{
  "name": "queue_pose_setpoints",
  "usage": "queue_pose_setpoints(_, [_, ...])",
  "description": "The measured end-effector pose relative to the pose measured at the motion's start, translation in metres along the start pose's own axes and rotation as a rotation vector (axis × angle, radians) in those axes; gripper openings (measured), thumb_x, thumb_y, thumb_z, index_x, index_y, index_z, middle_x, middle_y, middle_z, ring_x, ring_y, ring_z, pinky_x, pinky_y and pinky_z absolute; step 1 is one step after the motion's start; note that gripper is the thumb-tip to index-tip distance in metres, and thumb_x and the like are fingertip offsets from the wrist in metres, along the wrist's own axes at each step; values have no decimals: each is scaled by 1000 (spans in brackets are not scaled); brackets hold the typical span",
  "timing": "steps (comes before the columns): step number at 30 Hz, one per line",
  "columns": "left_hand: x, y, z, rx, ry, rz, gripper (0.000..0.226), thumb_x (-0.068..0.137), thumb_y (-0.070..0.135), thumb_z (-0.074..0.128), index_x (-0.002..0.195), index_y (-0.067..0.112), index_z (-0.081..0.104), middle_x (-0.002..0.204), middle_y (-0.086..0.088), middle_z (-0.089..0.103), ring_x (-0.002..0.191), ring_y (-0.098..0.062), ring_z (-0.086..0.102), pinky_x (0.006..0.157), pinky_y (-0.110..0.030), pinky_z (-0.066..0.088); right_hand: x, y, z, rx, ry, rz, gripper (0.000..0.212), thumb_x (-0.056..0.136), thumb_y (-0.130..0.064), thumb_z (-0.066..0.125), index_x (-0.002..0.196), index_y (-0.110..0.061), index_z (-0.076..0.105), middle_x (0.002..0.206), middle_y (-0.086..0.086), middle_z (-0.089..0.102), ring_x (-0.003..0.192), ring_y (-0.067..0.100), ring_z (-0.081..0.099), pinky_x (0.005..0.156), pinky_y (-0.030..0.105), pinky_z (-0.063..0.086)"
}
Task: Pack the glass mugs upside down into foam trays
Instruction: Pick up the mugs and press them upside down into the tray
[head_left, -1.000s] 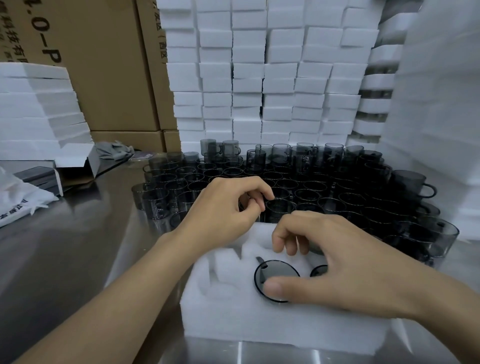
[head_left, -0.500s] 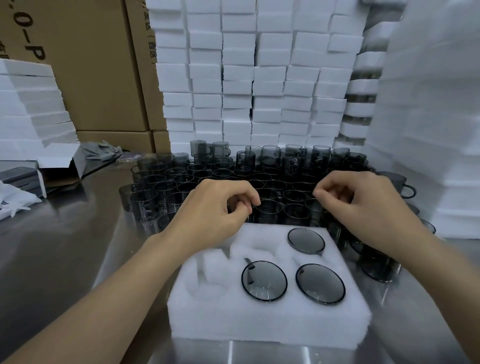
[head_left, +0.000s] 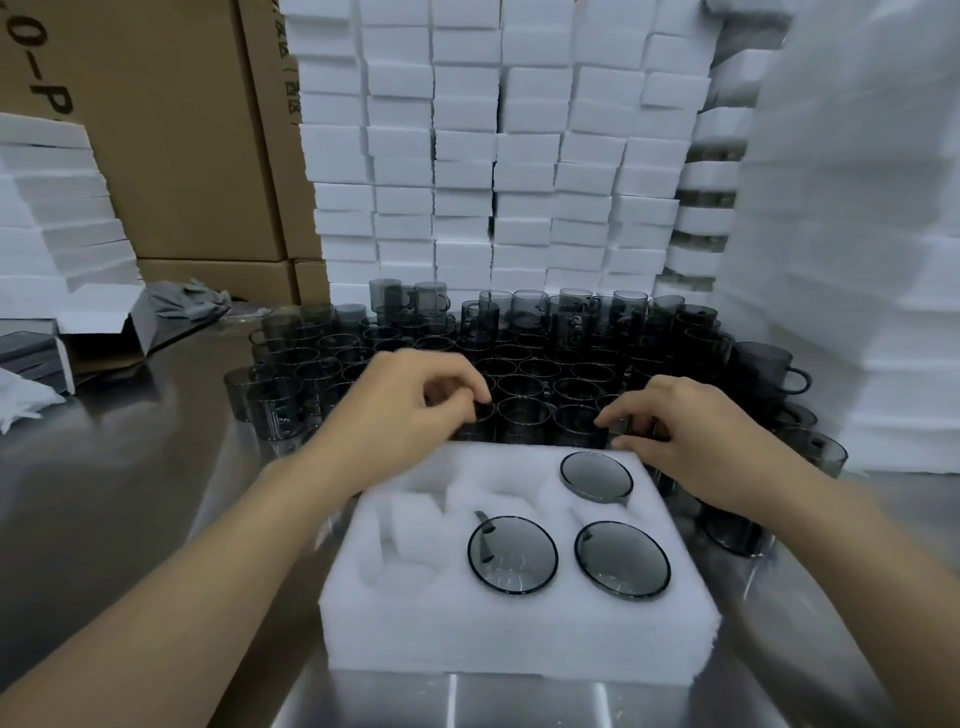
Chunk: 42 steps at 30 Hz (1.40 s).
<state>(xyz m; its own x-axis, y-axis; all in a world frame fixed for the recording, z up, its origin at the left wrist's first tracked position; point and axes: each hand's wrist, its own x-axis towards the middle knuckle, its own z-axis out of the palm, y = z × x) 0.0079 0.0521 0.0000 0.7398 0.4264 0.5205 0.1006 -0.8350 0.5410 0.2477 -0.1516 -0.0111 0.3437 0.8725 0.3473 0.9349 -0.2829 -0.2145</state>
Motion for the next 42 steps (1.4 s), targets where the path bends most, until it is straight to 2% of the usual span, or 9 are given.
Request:
queue_pose_setpoints(3, [1, -19, -22, 223, 125, -14, 22, 99, 29, 58, 95, 44, 73, 74, 14, 74, 64, -5, 66, 57, -33, 49, 1, 2, 4, 5, 7, -9, 22, 100, -36, 73, 117, -49, 72, 91, -17, 58, 89, -1, 52, 80, 26, 47])
queue_pose_setpoints(6, [0, -33, -33, 421, 107, -44, 20, 98, 29, 61, 96, 45, 72, 73, 19, 69, 69, -1, 62, 59, -28, 44, 1, 3, 6, 10, 18, -10, 21, 100, -35, 72, 116, -49, 72, 89, -17, 58, 89, 1, 52, 80, 27, 48])
queue_pose_setpoints(12, [2, -45, -32, 414, -104, -81, 3, 97, 47, 72, 96, 46, 75, 88, 24, 68, 86, 3, 63, 78, -38, 60, 0, 1, -1, 40, -35, 21, 30, 99, -37, 74, 128, -44, 68, 86, -14, 65, 80, 2, 61, 73, 22, 51])
queue_pose_setpoints(19, [3, -44, -32, 309, -111, -132, 24, 83, 70, 77, 80, 46, 75, 84, 24, 70, 80, -4, 66, 75, -40, 61, -3, 2, -5, 104, -41, 74, 39, 99, -33, 75, 133, -48, 61, 83, -13, 70, 80, 3, 66, 80, 32, 58])
queue_pose_setpoints(22, [4, -37, -33, 326, -202, -225, 38, 76, 82, 73, 73, 45, 79, 80, 11, 75, 75, -15, 70, 69, -42, 62, -2, 1, -2, 99, -42, 71, 38, 100, -32, 74, 133, -47, 62, 82, -13, 70, 78, 3, 65, 77, 31, 58])
queue_pose_setpoints(27, [6, -27, -29, 265, -258, -305, 29, 88, 58, 79, 67, 37, 82, 70, -2, 76, 56, -12, 56, 55, -29, 50, -1, 3, 0, 86, -25, 69, 38, 99, -32, 75, 132, -47, 62, 81, -15, 69, 77, 1, 64, 75, 28, 56])
queue_pose_setpoints(33, [3, -17, -26, 374, -77, -249, 30, 88, 37, 78, 63, 20, 75, 62, 2, 70, 53, -13, 55, 56, -24, 42, -2, 3, -3, 96, -8, 64, 37, 98, -34, 75, 130, -46, 63, 82, -14, 69, 81, -5, 63, 72, 22, 51])
queue_pose_setpoints(38, [4, -8, -30, 187, 68, -197, 34, 93, 38, 79, 65, 20, 75, 60, -5, 64, 53, -12, 52, 60, -30, 50, -3, -3, -10, 115, 35, 52, 31, 99, -38, 72, 127, -47, 63, 90, -33, 66, 86, -10, 61, 68, 21, 45])
queue_pose_setpoints(42, [5, 6, -27, -75, 201, -144, 31, 98, 33, 78, 69, 22, 78, 63, -8, 62, 53, -5, 46, 54, -11, 38, -4, -16, -11, 115, 171, 27, 23, 99, -37, 70, 122, -42, 69, 84, -19, 65, 83, 0, 62, 73, 26, 49])
